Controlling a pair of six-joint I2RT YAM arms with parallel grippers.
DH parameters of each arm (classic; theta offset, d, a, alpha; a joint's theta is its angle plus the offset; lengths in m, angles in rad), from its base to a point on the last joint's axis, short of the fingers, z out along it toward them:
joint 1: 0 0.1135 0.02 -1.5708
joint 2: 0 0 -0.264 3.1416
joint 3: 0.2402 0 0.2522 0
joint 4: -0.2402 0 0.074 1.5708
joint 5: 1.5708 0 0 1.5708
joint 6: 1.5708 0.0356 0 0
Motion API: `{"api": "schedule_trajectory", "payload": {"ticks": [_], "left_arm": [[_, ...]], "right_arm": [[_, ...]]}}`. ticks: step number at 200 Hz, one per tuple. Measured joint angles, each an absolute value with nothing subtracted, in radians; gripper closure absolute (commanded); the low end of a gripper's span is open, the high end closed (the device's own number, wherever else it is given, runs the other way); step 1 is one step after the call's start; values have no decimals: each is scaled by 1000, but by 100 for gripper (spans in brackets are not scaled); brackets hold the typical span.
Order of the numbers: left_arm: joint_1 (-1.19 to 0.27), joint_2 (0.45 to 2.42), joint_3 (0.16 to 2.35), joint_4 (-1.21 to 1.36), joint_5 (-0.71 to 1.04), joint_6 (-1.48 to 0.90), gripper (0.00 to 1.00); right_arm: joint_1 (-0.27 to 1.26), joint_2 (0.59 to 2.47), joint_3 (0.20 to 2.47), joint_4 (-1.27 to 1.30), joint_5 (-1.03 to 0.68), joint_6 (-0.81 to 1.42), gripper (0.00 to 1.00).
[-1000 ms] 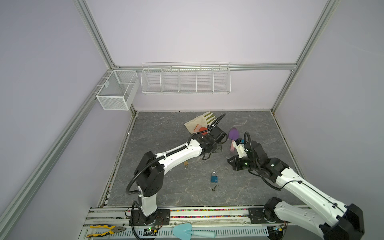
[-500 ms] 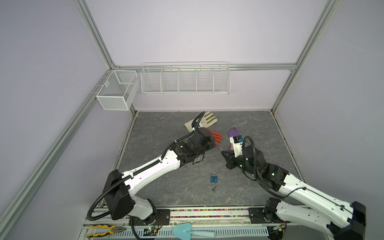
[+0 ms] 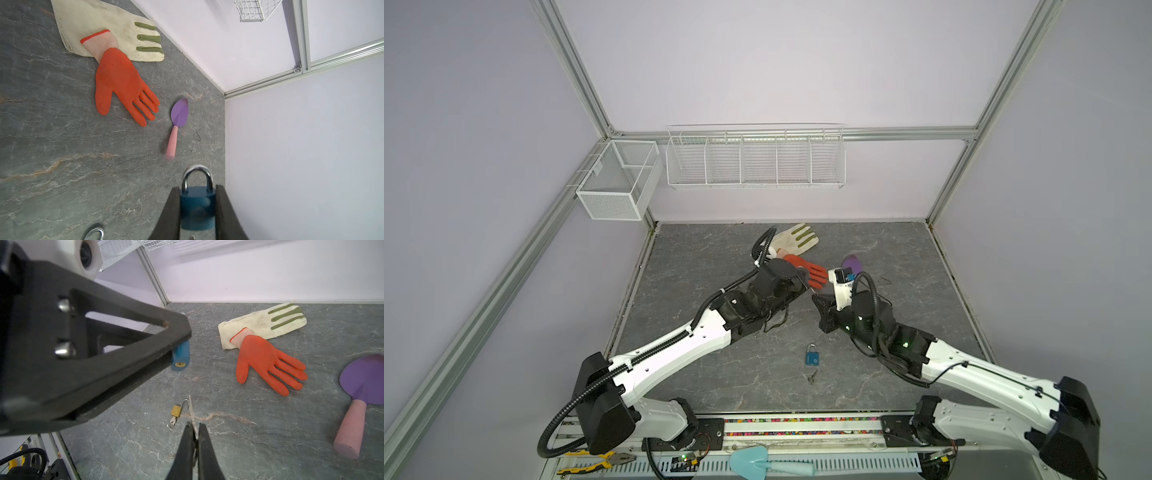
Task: Unlock with the key
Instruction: 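Insert the silver key into the padlock with the right gripper while the left holds it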
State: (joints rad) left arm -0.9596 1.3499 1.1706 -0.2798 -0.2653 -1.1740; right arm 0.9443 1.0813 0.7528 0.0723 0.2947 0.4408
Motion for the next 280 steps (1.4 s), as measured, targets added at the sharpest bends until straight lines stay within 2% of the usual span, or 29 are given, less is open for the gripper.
{"api": "schedule_trajectory", "payload": {"ticks": [280], "left_arm": [[-957, 1320, 1140, -231, -262, -1139, 100]], "right_arm": [[943, 1145, 828, 93, 313, 439, 94]]}}
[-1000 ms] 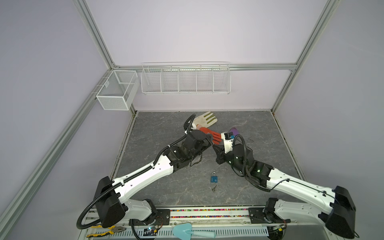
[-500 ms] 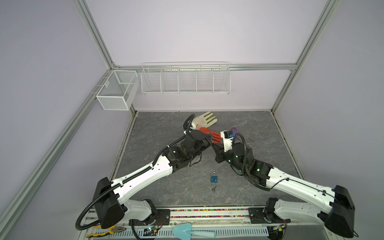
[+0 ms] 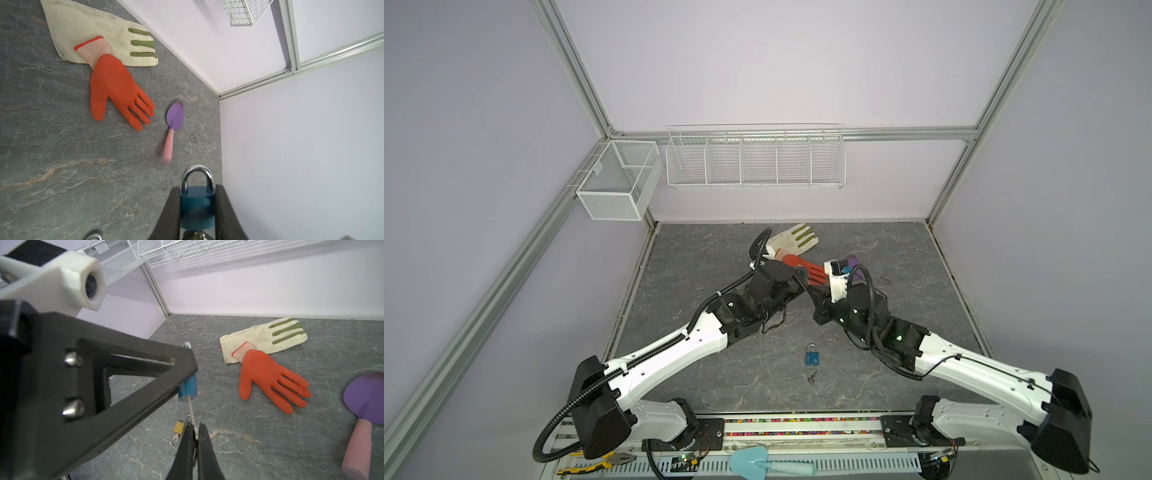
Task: Unlock with the key
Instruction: 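Insert the silver key into the padlock with the right gripper while the left holds it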
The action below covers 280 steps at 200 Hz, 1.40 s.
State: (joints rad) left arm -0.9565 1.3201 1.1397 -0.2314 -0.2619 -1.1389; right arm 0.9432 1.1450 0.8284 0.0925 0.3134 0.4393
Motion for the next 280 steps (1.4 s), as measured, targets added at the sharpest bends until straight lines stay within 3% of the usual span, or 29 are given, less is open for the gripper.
{"api": "schedule_trajectory", "payload": {"ticks": [117, 280], "left_arm": [[-969, 1316, 1139, -211, -335, -1113, 100], [-968, 1229, 1105, -199, -274, -992, 100]], "right_arm": [[942, 1200, 921, 27, 297, 519, 94], [838, 1187, 948, 57, -41, 622, 94]]}}
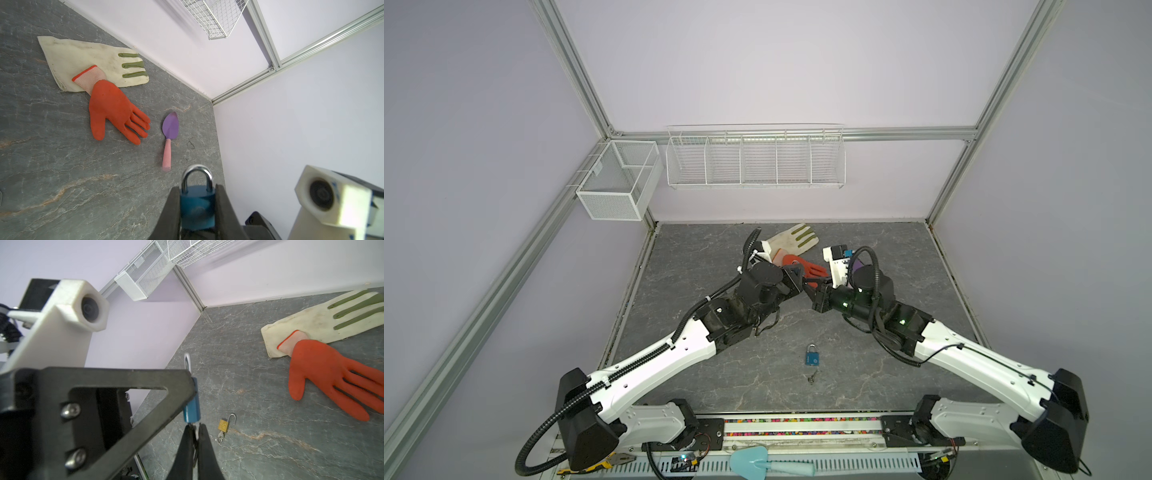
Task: Unlock with the key
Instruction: 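Insert the silver key into the padlock with the right gripper while the left holds it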
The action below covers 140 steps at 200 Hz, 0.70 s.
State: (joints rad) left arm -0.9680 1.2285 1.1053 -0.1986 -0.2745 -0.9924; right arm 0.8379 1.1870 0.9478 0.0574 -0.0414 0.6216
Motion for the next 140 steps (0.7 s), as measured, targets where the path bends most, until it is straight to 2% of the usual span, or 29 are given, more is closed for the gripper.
{"api": "schedule_trajectory", "payload": {"ticks": [69, 140], "left_arm": [[-953, 1139, 1008, -47, -178, -964, 100], [-913, 1105, 988, 28, -69, -932, 100]], "right_arm": [[813, 1138, 948, 71, -153, 685, 94], [805, 1120, 969, 81, -193, 707, 94]]}}
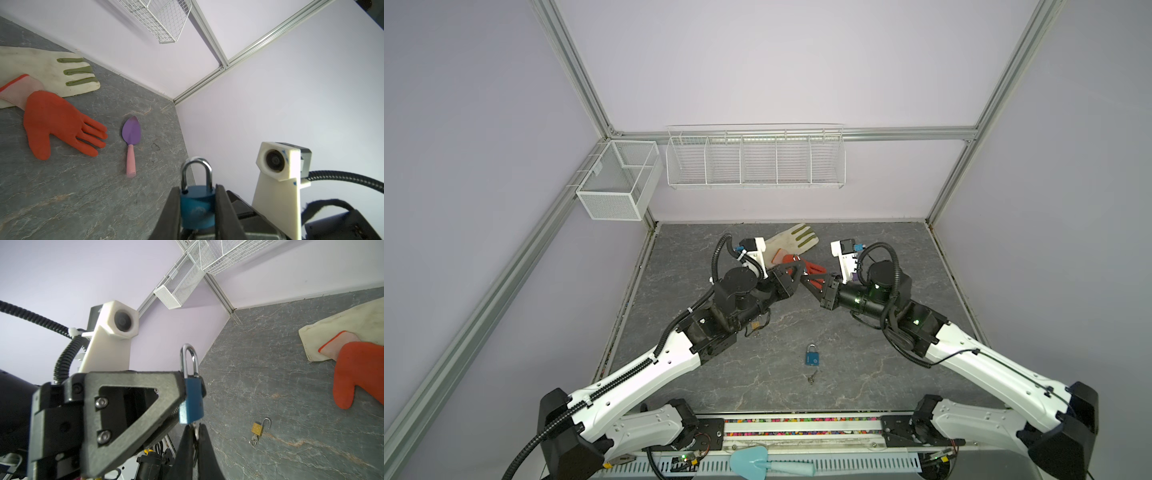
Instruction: Unlock with the key
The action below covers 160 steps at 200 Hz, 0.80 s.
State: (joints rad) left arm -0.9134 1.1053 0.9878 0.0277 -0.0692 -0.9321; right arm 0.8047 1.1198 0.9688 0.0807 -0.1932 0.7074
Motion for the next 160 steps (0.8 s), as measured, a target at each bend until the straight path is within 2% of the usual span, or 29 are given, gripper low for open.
{"api": "schedule_trajectory", "payload": {"ticks": [68, 89, 122, 160], "left_arm": [[-910, 1099, 981, 63, -57, -900, 100], [-910, 1099, 981, 74, -54, -886, 100], [-910, 1098, 981, 71, -56, -829, 100], [-910, 1067, 981, 9, -91, -712, 100]], "right_arm": [[805, 1118, 989, 60, -182, 662, 94], [805, 1118, 1003, 41, -177, 641, 89], [806, 1114, 1018, 9, -156, 610, 76], [806, 1081, 1039, -70, -123, 570, 51]]}}
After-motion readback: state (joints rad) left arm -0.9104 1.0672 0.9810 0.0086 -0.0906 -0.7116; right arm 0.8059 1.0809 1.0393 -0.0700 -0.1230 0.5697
